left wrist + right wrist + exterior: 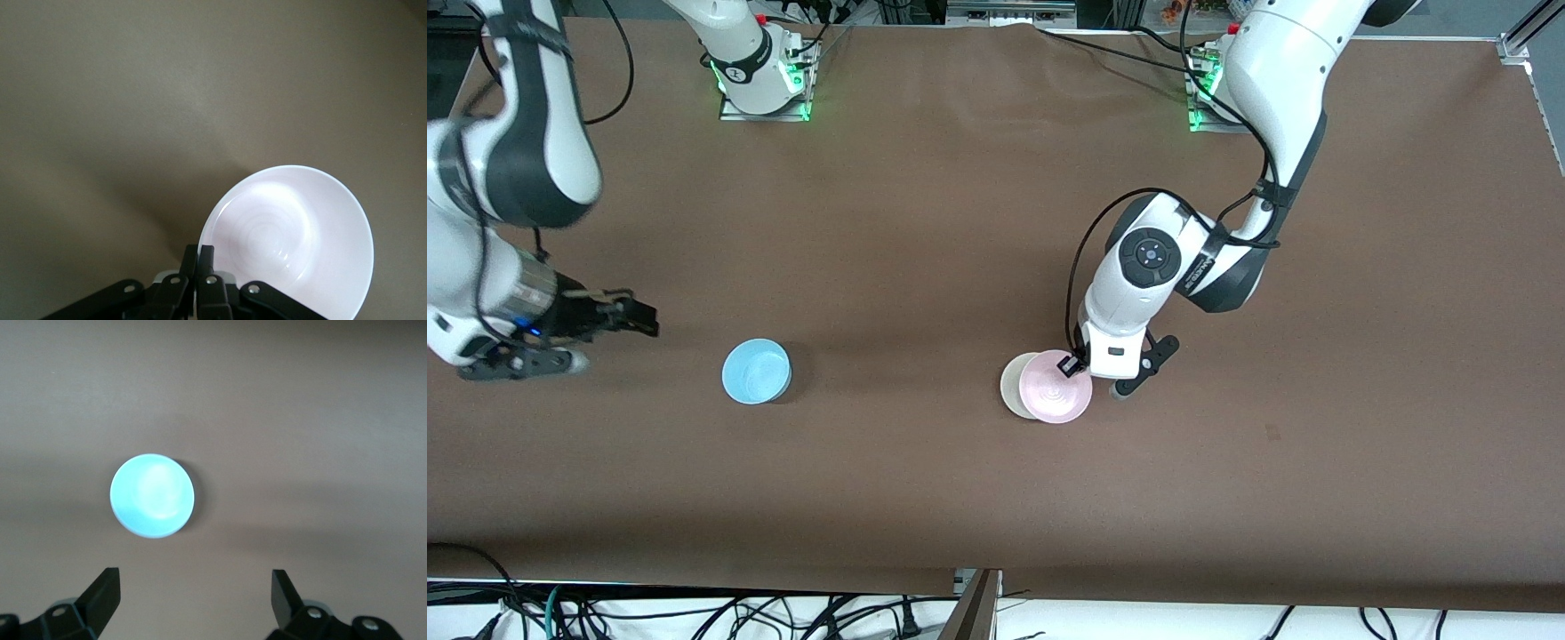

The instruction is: Stack pink and blue bowls on white bowl

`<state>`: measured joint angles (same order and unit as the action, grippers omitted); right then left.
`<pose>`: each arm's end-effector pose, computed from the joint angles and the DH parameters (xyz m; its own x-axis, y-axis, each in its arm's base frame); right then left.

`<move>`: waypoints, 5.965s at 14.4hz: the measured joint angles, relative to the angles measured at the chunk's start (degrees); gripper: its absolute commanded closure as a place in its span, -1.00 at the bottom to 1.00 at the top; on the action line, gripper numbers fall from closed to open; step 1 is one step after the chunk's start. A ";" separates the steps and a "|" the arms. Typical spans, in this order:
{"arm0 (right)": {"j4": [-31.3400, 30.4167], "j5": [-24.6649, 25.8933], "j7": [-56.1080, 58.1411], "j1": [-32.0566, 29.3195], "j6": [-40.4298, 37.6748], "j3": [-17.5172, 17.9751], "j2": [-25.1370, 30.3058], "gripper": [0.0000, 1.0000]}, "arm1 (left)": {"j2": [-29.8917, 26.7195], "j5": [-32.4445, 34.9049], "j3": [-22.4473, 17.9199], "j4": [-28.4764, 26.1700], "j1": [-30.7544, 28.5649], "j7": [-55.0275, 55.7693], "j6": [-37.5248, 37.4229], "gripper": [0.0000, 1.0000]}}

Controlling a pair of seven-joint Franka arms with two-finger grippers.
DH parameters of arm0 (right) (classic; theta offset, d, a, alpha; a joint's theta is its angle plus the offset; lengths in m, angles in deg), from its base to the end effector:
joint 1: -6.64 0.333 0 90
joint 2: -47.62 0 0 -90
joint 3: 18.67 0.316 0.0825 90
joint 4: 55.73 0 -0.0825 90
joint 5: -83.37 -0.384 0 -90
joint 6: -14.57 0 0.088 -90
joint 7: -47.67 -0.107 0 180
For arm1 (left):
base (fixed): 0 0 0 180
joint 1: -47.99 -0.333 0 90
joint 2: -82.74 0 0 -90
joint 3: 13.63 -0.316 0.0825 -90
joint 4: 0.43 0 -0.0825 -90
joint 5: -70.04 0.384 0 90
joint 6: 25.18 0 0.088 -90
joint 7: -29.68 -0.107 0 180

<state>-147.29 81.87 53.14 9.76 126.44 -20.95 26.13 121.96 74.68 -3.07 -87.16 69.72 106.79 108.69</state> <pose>0.6638 0.0145 0.4138 0.9945 0.1027 -0.0193 0.1025 -0.9947 -0.0114 0.6261 -0.3664 0.2795 0.7118 0.7022 -0.0154 0.6953 -0.7013 0.1571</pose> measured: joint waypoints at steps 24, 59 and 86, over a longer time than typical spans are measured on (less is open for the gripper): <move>-8.50 -2.23 -0.48 2.21 22.69 -0.01 -14.50 0.43 | 4.05 0.44 -0.25 0.97 3.04 6.20 3.11 1.00; 22.21 -15.37 -59.98 20.72 17.25 4.82 -26.62 1.00 | -16.72 -4.27 -0.88 22.87 -18.73 -31.30 -45.10 -0.43; 29.55 -5.13 -82.06 35.70 21.17 2.92 -35.37 -1.00 | -30.17 -4.68 -0.43 -5.99 -28.56 -57.98 -27.90 -0.74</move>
<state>-117.74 76.73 -28.92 45.46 147.61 -18.02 -9.24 91.79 70.00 -3.50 -93.15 41.16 48.81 80.79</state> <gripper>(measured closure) 0.877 0.137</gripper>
